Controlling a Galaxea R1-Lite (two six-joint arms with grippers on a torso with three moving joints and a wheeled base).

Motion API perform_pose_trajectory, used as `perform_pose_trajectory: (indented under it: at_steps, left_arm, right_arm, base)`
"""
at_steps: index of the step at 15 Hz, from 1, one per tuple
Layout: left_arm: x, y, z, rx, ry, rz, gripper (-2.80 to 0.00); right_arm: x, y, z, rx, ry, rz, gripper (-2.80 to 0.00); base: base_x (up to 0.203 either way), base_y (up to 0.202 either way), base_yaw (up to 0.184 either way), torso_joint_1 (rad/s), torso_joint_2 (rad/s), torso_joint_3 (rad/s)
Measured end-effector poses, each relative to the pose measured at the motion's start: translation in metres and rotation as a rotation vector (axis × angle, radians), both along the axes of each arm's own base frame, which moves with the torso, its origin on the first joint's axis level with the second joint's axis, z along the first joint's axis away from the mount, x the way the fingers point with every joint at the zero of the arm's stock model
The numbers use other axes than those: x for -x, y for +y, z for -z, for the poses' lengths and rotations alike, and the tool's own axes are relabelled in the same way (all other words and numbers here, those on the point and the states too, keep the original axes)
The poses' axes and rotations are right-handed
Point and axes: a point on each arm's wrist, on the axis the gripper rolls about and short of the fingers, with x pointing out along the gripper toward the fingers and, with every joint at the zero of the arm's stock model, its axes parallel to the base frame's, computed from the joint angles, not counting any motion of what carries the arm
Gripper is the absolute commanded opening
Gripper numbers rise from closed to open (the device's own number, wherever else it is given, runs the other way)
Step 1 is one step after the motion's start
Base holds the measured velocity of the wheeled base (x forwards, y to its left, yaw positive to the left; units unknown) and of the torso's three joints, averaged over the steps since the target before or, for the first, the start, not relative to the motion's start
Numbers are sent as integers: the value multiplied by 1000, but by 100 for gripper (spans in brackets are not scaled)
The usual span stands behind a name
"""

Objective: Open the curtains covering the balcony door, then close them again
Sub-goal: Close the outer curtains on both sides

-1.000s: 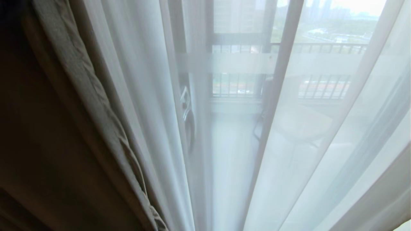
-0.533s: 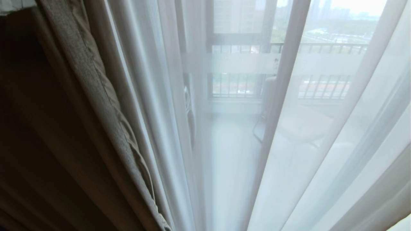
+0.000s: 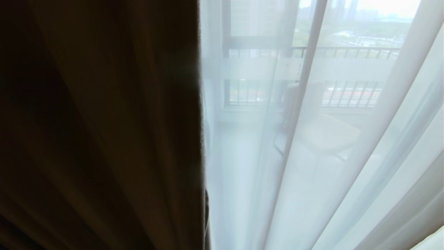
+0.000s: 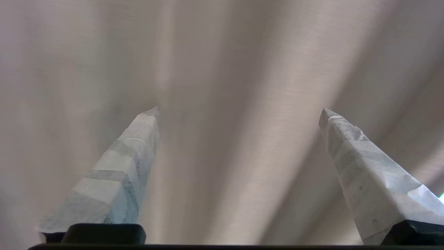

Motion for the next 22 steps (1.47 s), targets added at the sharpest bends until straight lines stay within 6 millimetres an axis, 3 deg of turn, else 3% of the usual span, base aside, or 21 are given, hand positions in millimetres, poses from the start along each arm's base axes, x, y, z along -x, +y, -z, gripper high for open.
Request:
perform_pose_trajectory:
  at_steps: [2,3,10,15,19,22]
  left_arm:
    - [5,0,0,0,-11,2,0]
    - [7,0,0,0,-14,4,-280]
    - [18,0,4,0,-28,5,-280]
    - [27,1,18,-2,-14,-2,-280]
    - [31,1,45,-38,37,-12,-280]
    - [36,2,81,-72,109,-23,-280]
  right_arm:
    - [0,0,0,0,0,0,-280]
    - [0,0,0,0,0,0,-280]
    - [0,0,0,0,0,0,-280]
    - [0,0,0,0,0,0,-280]
    - [0,0,0,0,0,0,-280]
    - [0,0,0,0,0,0,-280]
  base:
    - [0,0,0,0,0,0]
    - [0,0,0,0,0,0]
    - [0,0,0,0,0,0]
    - [0,0,0,0,0,0]
    - [0,0,0,0,0,0]
    - [0,0,0,0,0,0]
